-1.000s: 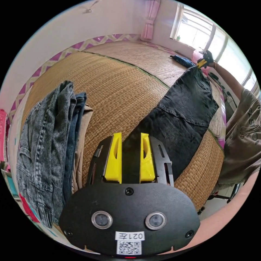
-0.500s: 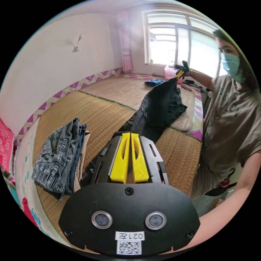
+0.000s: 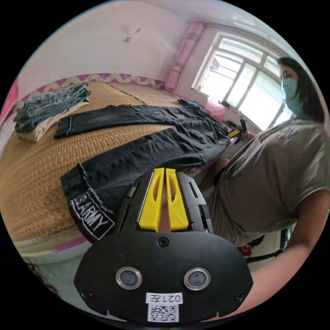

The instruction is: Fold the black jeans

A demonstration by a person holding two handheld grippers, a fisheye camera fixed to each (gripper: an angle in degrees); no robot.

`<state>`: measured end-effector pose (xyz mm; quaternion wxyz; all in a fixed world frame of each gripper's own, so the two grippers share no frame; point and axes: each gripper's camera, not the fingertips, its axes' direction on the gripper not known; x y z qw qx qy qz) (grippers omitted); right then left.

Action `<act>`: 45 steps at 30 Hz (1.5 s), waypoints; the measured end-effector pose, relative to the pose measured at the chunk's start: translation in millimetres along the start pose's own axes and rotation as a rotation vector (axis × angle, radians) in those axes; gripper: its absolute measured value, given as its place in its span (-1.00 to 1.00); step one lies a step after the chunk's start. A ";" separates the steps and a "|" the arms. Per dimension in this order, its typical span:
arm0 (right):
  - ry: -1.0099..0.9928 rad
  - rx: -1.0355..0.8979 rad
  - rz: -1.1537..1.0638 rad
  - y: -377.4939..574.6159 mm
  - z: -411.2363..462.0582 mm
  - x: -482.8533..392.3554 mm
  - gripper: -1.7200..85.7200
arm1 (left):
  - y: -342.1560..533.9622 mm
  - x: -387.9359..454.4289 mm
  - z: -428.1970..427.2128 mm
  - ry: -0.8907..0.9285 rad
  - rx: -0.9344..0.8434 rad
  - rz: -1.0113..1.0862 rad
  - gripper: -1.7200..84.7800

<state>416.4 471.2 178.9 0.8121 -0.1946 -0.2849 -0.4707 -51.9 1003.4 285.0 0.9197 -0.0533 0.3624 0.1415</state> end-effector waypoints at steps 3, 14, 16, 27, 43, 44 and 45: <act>-0.083 0.005 -0.014 22.2 -14.3 -22.0 -0.93 | 13.4 10.7 -27.6 0.000 0.014 0.004 -0.98; 0.090 0.453 0.175 81.1 -41.0 -74.4 -0.76 | 39.6 -16.1 -60.1 -0.359 0.051 -0.273 -0.98; 0.164 0.480 0.208 75.9 -35.6 -90.8 -0.76 | 34.4 -21.4 -61.0 -0.360 0.037 -0.274 -0.98; 0.396 0.272 0.487 49.3 12.5 -100.1 -0.85 | -4.2 -61.9 -82.9 -0.399 -0.025 -0.344 -0.98; 0.155 0.277 0.751 20.1 60.7 -64.4 -0.97 | -112.5 25.8 28.0 -0.289 -0.118 -0.213 -0.87; 0.151 0.295 0.772 24.1 55.9 -66.8 -0.97 | -110.3 12.2 38.0 -0.298 -0.149 -0.275 -0.89; 0.170 0.329 0.819 33.5 46.2 -73.3 -0.98 | -108.5 1.1 30.2 -0.297 -0.118 -0.347 -0.93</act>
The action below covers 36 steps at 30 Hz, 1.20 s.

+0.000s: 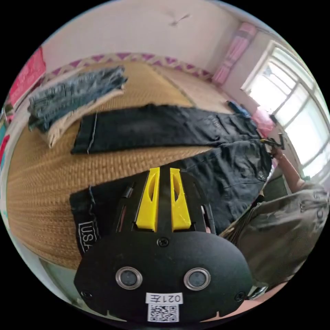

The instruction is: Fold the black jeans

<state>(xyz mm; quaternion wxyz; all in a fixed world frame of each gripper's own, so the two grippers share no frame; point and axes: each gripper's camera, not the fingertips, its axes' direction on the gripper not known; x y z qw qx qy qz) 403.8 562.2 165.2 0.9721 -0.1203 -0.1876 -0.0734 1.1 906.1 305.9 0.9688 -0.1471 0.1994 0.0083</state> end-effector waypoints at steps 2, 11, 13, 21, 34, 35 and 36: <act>0.190 0.018 0.049 14.4 -15.5 6.7 -0.98 | -4.7 -11.1 2.6 0.044 -0.007 -0.033 -0.97; -0.014 0.223 -0.086 65.8 -38.1 -47.7 -0.98 | -15.9 -20.0 25.7 0.157 0.008 -0.052 -0.98; -0.022 0.099 -0.205 56.7 -18.5 -93.1 -0.98 | -5.7 -17.5 17.7 0.127 0.053 -0.057 -0.98; 0.101 -0.059 -0.243 70.8 33.1 -135.0 -0.98 | 77.5 0.4 -22.7 0.080 0.145 -0.045 -0.98; 0.343 -0.029 -0.186 93.8 41.3 -231.1 -0.96 | 254.6 56.1 -65.5 0.142 0.349 -0.214 -0.75; 0.315 0.025 -0.142 99.1 31.0 -229.6 -0.95 | 272.1 61.3 -66.4 0.146 0.364 -0.241 -0.74; 0.244 0.110 -0.042 112.1 12.7 -222.6 -0.93 | 288.3 66.4 -67.3 0.147 0.374 -0.264 -0.74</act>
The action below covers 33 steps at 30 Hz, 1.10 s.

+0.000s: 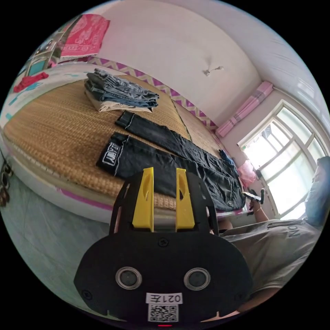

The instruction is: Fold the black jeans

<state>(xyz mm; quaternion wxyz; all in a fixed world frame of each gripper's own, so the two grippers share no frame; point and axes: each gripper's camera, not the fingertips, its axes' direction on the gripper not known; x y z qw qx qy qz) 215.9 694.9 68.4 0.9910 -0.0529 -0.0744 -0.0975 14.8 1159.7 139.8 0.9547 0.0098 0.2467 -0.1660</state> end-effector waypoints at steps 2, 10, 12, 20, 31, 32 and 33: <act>-0.081 0.031 0.135 21.0 -11.8 16.2 -0.87 | 21.4 1.1 -9.5 -0.014 0.025 -0.033 -0.74; -0.274 0.034 0.440 111.9 11.7 48.4 -0.77 | 67.0 -18.3 6.6 -0.016 0.081 -0.220 -0.72; -0.283 0.028 0.458 120.3 19.8 47.1 -0.77 | 70.0 -28.1 22.8 -0.064 0.054 -0.306 -0.72; -0.329 0.020 0.475 134.6 39.2 41.1 -0.76 | 69.2 -48.8 32.7 -0.101 0.063 -0.415 -0.76; -0.400 0.009 0.535 148.2 72.9 49.7 -0.77 | 50.3 -50.7 53.9 -0.149 -0.027 -0.345 -0.76; -0.411 0.012 0.543 148.8 75.1 50.9 -0.78 | 48.1 -51.1 59.9 -0.147 -0.032 -0.340 -0.76; -0.438 0.015 0.562 149.7 80.5 53.8 -0.78 | 46.0 -52.7 64.2 -0.147 -0.027 -0.342 -0.76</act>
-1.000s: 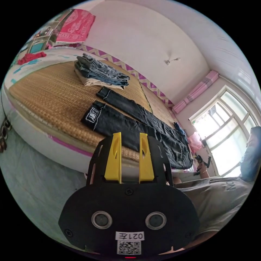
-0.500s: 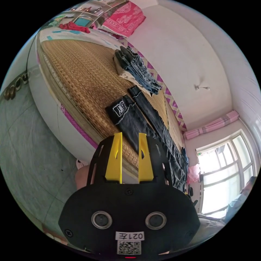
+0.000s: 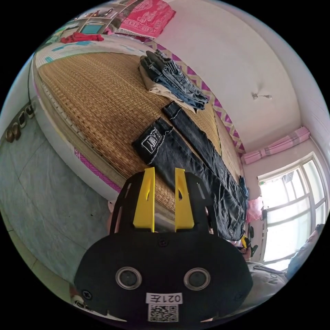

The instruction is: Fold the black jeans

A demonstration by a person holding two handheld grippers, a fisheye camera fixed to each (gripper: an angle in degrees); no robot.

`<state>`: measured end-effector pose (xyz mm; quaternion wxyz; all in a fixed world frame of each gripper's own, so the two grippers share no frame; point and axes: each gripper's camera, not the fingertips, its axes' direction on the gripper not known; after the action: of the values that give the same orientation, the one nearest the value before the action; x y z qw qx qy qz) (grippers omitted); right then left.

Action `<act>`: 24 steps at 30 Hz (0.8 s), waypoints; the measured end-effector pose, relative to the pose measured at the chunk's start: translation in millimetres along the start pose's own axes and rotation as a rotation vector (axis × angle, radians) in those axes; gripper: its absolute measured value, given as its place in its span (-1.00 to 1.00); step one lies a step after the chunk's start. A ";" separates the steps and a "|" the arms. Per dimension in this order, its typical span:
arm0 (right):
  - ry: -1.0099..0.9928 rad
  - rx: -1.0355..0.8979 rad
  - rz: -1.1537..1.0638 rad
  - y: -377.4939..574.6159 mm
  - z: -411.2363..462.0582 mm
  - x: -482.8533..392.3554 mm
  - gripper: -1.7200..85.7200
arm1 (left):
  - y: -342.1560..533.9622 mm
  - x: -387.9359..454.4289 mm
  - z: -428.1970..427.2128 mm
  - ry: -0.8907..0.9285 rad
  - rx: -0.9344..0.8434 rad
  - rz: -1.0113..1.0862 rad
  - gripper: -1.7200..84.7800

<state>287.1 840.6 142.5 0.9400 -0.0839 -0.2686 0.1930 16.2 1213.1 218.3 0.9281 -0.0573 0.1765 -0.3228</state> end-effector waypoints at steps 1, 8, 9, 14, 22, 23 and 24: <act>-0.024 0.002 0.020 -1.1 3.8 5.5 -0.77 | -1.7 -0.5 2.4 0.002 -0.001 -0.002 -0.76; -0.163 0.006 0.133 -12.8 23.5 40.0 -0.77 | -24.0 -17.4 24.2 0.039 0.018 -0.035 -0.84; -0.191 0.009 0.150 -14.3 24.0 45.8 -0.77 | -27.5 -21.5 26.5 0.050 0.024 -0.043 -0.85; -0.243 0.014 0.168 -25.8 23.9 54.4 -0.81 | -44.9 -38.1 36.3 0.104 0.034 -0.084 -0.95; -0.241 0.007 0.148 -63.5 29.0 53.8 -0.91 | -89.7 -36.1 47.4 0.104 0.029 -0.086 -0.98; -0.261 0.010 0.150 -66.6 26.3 53.5 -0.91 | -97.3 -33.4 45.4 0.107 0.030 -0.083 -0.98; -0.312 0.019 0.146 -74.0 20.7 51.1 -0.92 | -106.1 -28.4 40.2 0.112 0.035 -0.077 -0.98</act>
<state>339.5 795.1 203.4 0.8712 -0.0634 -0.4026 0.2737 -51.3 1147.2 287.3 0.9044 -0.0296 0.2203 -0.3643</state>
